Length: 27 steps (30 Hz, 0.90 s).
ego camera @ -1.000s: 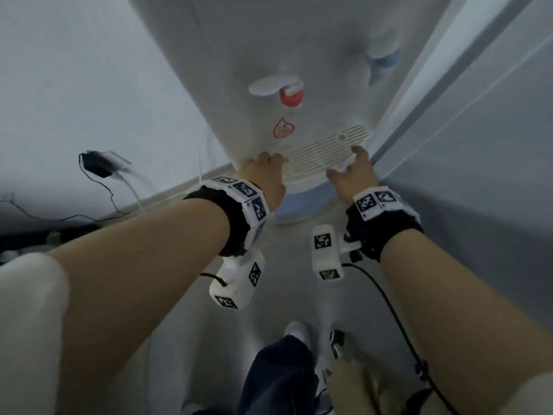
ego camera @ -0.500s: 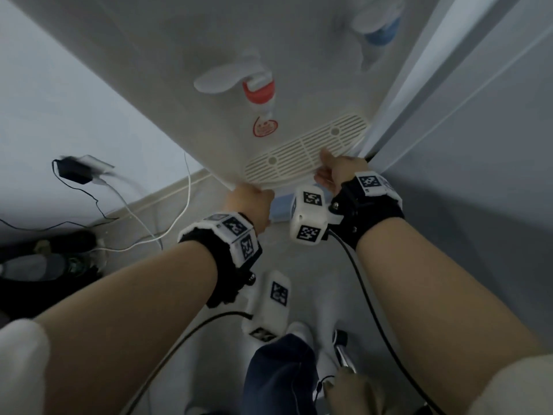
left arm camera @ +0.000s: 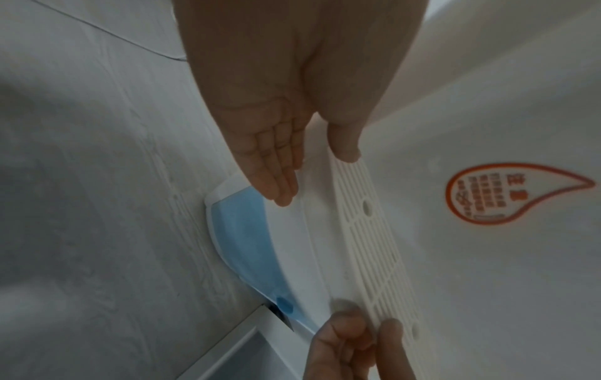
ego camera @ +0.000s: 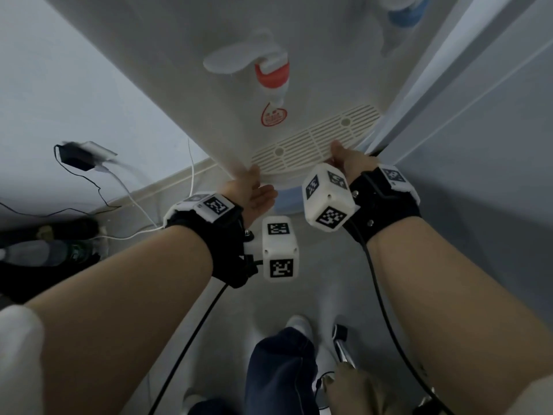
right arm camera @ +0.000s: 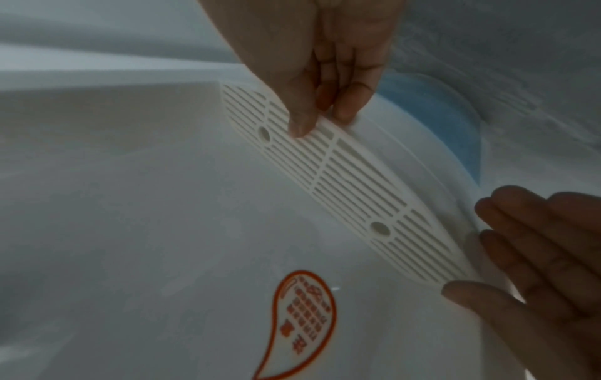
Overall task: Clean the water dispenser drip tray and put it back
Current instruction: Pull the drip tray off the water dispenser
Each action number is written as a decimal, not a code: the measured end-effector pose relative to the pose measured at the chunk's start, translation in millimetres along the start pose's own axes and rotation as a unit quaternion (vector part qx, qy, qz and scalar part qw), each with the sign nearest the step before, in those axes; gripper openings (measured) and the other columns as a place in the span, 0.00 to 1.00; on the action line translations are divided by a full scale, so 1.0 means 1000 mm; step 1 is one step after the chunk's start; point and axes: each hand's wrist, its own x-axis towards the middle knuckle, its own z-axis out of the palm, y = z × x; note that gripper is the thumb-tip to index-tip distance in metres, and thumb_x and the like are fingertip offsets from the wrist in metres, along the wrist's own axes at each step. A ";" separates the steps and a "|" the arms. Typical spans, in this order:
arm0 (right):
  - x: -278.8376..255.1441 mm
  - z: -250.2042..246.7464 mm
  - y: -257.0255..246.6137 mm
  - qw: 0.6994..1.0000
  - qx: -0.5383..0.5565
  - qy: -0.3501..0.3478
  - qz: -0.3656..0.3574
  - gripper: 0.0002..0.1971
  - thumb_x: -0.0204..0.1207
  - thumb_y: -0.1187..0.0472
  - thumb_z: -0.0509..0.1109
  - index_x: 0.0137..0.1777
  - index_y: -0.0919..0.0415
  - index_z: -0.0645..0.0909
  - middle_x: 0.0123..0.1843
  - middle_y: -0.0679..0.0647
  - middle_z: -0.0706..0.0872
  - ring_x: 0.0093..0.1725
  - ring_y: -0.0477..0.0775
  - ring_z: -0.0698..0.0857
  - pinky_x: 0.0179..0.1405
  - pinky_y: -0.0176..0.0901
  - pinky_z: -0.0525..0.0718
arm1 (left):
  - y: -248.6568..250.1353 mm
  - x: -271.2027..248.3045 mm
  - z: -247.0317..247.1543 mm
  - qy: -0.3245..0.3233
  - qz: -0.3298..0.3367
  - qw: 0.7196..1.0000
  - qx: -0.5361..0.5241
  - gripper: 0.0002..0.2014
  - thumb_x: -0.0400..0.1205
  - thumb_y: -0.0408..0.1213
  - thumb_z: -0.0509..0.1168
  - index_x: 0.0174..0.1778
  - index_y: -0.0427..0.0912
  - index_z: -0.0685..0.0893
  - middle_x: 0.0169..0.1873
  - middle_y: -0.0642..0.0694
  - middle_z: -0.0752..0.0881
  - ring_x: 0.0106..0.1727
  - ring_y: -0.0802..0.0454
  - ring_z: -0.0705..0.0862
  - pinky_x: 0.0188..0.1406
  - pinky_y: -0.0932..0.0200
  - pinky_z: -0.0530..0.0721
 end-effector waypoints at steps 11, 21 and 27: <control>-0.022 -0.005 -0.001 0.994 0.105 0.032 -0.024 0.08 0.72 0.68 0.73 0.34 0.69 0.78 0.22 0.57 0.84 0.22 0.49 0.83 0.23 0.34 0.84 | 0.002 -0.003 0.002 -0.054 0.000 0.997 -0.063 0.19 0.81 0.49 0.59 0.41 0.33 0.73 0.40 0.40 0.81 0.40 0.49 0.82 0.44 0.54 0.83; -0.066 -0.018 0.016 0.992 0.108 0.029 -0.052 0.08 0.71 0.73 0.72 0.33 0.69 0.79 0.24 0.54 0.84 0.20 0.46 0.83 0.23 0.33 0.83 | -0.023 -0.030 -0.014 -0.076 0.009 0.989 -0.124 0.14 0.83 0.46 0.58 0.42 0.38 0.77 0.39 0.45 0.81 0.42 0.53 0.82 0.46 0.59 0.83; -0.127 -0.009 0.051 0.994 0.100 0.036 -0.038 0.10 0.71 0.73 0.72 0.33 0.66 0.76 0.23 0.52 0.84 0.20 0.44 0.82 0.23 0.32 0.82 | -0.054 -0.075 -0.064 -0.073 -0.007 0.982 -0.175 0.14 0.83 0.45 0.57 0.45 0.36 0.77 0.40 0.43 0.82 0.42 0.51 0.83 0.38 0.64 0.87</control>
